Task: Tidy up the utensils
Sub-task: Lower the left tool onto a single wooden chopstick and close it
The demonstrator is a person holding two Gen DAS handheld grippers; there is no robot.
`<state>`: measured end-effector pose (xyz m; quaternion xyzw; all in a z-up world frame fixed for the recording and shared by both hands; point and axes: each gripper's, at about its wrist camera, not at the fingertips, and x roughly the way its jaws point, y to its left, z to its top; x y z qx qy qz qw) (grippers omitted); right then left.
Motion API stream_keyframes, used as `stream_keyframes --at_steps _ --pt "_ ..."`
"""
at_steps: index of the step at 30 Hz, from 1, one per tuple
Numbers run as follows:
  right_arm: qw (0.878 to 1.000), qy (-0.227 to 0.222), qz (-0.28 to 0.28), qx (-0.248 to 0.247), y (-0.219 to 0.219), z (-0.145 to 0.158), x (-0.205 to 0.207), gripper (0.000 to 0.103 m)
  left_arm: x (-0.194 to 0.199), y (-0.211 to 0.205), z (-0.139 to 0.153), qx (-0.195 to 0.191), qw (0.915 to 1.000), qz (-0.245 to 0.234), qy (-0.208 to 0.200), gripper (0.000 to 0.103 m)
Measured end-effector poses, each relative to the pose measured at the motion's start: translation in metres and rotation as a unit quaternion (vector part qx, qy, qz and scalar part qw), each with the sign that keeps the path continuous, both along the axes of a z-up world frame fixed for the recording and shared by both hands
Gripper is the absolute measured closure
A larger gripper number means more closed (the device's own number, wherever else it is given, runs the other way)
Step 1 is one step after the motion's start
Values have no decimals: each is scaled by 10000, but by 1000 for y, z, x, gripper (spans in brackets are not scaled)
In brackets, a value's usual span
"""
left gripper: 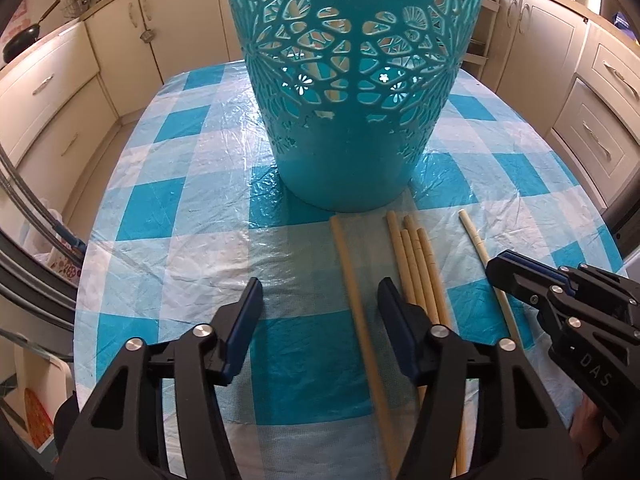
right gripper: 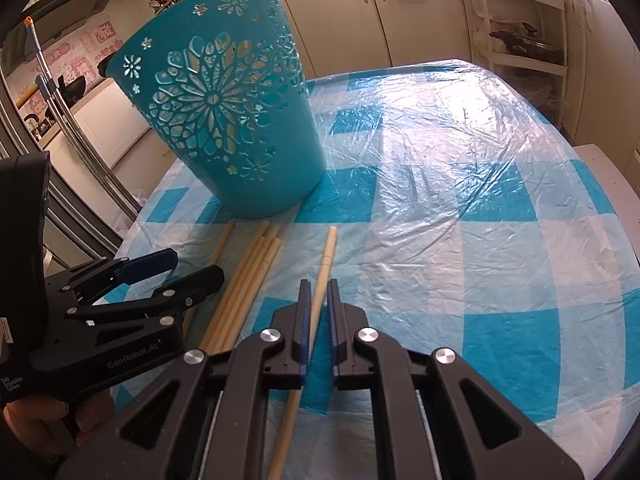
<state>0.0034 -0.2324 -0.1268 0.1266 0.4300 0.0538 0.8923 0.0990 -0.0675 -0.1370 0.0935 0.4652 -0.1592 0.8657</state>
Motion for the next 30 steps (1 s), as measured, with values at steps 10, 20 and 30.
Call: stream_keyframes --at_steps 10,20,30 --pt "9990 115 149 -407 9 3 16 91 -5 3 1 -5 9998 -173 -26 70" --pt "9991 71 228 -358 6 3 14 91 2 17 1 -126 9998 -68 150 84" --pt "9998 51 183 -97 0 1 13 90 21 16 0 -446 9984 -197 285 95"
